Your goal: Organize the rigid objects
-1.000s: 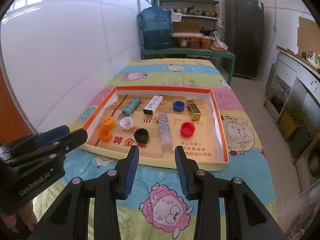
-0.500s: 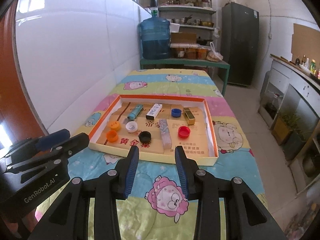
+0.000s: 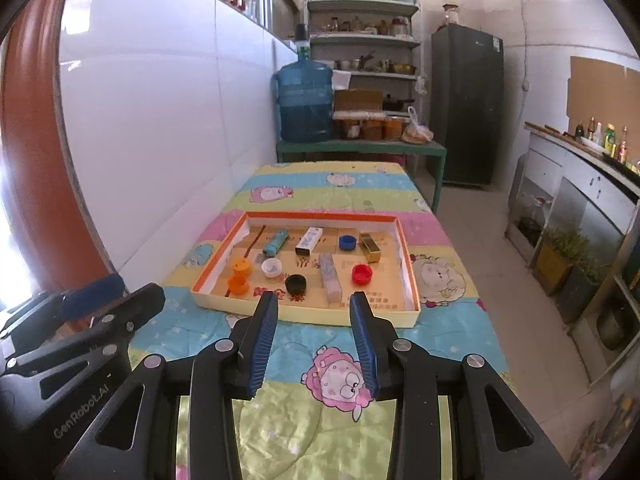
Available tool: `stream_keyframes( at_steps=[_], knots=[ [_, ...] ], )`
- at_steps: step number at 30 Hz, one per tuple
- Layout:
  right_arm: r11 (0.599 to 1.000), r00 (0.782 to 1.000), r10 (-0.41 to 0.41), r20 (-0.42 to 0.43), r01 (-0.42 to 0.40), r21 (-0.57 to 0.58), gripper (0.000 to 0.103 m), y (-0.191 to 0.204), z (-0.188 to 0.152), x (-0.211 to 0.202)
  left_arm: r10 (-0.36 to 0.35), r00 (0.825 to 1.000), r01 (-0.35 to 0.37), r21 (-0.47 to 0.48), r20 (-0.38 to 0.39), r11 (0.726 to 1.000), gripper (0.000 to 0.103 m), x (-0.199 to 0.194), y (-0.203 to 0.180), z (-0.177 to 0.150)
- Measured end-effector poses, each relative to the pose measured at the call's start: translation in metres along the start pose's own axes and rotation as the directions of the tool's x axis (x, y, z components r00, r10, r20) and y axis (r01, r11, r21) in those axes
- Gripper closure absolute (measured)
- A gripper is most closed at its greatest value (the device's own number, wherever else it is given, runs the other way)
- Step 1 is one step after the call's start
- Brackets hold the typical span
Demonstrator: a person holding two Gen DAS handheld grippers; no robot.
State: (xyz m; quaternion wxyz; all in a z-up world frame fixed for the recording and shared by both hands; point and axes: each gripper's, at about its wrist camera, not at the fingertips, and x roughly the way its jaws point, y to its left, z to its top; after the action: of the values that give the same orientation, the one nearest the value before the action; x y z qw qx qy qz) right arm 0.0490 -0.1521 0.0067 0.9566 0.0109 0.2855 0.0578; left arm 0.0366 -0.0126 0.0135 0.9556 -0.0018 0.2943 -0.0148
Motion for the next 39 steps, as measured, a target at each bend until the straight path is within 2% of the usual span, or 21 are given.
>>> stream_keyframes(
  at_steps=[2,6,16,39],
  knots=[
    [1.0,1.0,-0.004,0.007,0.004,0.007,0.065,0.0,0.0,-0.006,0.041,0.999,-0.041,0.009,0.02,0.999,0.062,-0.011,-0.002,-0.002],
    [1.0,1.0,-0.01,0.012,0.01,0.014,0.065,0.004,-0.001,-0.02,-0.001,1.0,0.001,-0.005,0.024,1.0,0.062,-0.021,0.001,-0.004],
    [1.0,0.999,-0.027,0.038,0.028,-0.005,0.065,0.01,-0.003,-0.038,-0.001,1.0,0.001,-0.02,0.028,1.0,0.062,-0.029,0.005,-0.005],
    [1.0,0.999,-0.026,0.034,0.026,-0.005,0.064,0.014,-0.004,-0.041,-0.019,1.0,0.019,-0.008,0.008,1.0,0.062,-0.028,0.001,-0.009]
  ],
)
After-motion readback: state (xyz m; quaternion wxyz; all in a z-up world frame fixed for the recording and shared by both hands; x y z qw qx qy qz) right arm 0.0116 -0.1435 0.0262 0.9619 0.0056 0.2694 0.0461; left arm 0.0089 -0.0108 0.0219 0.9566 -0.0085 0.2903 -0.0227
